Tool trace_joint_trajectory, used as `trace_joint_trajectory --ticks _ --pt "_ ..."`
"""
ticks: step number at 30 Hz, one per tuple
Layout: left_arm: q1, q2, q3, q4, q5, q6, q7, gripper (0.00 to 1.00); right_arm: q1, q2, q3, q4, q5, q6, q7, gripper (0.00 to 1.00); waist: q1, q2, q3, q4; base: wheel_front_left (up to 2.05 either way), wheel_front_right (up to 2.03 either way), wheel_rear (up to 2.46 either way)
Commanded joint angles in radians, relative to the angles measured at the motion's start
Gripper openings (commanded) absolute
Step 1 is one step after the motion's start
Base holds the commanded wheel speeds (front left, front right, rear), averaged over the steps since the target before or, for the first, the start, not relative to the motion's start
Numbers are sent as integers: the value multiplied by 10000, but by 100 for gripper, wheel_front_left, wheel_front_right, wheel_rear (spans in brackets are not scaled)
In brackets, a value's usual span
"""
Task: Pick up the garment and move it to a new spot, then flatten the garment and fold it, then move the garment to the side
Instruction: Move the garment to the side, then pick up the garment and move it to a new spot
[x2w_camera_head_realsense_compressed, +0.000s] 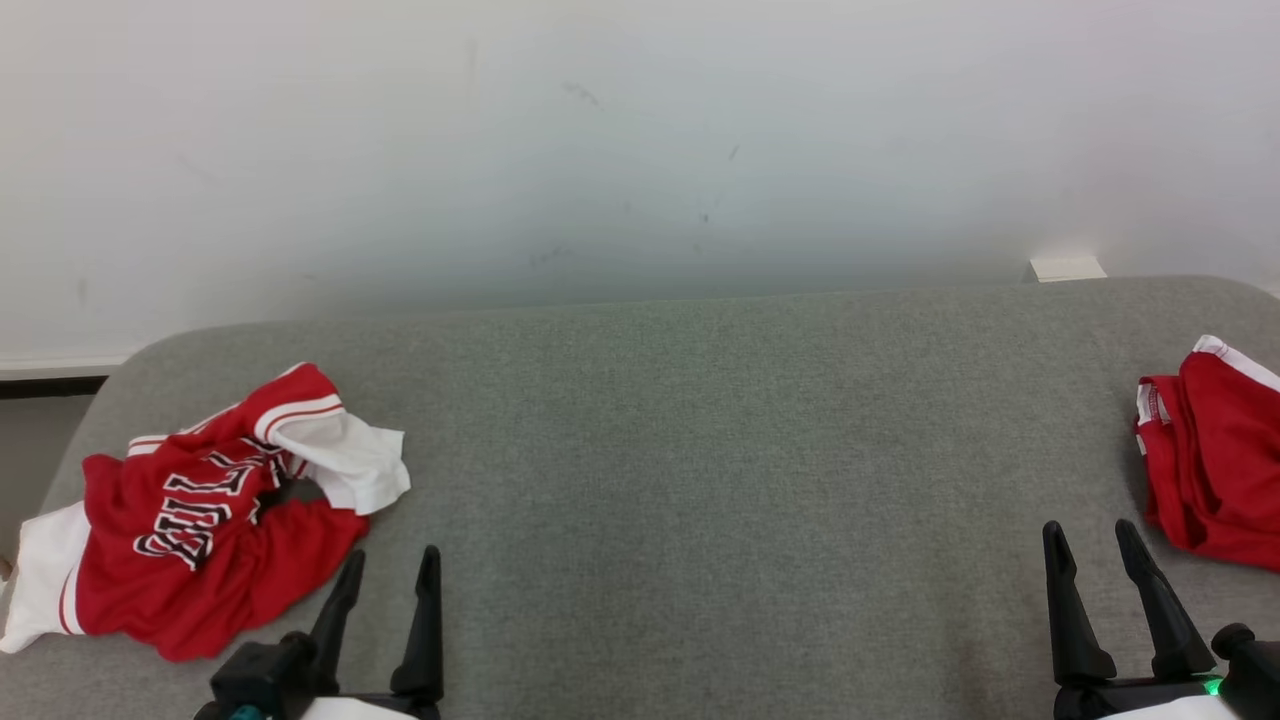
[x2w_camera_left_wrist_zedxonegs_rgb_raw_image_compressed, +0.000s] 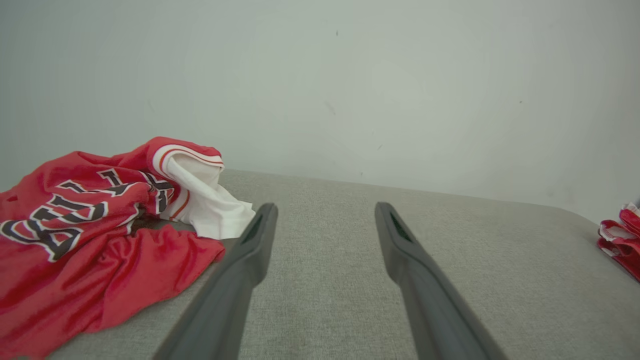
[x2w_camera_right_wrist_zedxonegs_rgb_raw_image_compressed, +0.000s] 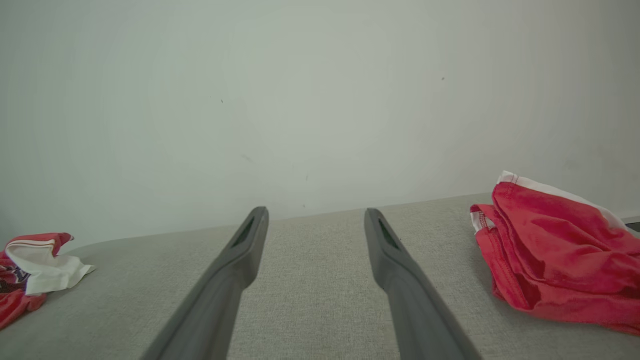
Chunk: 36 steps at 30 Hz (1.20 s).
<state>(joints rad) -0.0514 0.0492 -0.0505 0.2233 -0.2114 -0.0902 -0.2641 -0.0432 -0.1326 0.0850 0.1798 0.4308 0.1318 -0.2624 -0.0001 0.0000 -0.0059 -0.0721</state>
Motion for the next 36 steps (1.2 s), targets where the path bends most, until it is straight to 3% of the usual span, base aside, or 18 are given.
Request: trace_joint_trajectory --ticks 1,19,36 --pt "112 30 -20 -15 -66 36 -2 100 -66 -13 -10 18 -76 -23 -23 100 1 0 15 13 0 0 0" --pt "-198 30 -215 67 106 91 -1 100 26 72 234 122 -174 -24 -24 100 1 0 -9 343 0 0 0" --pt "-311 31 93 401 455 17 -1 100 -204 113 885 435 -67 -24 -14 100 1 0 110 3340 0 0 0"
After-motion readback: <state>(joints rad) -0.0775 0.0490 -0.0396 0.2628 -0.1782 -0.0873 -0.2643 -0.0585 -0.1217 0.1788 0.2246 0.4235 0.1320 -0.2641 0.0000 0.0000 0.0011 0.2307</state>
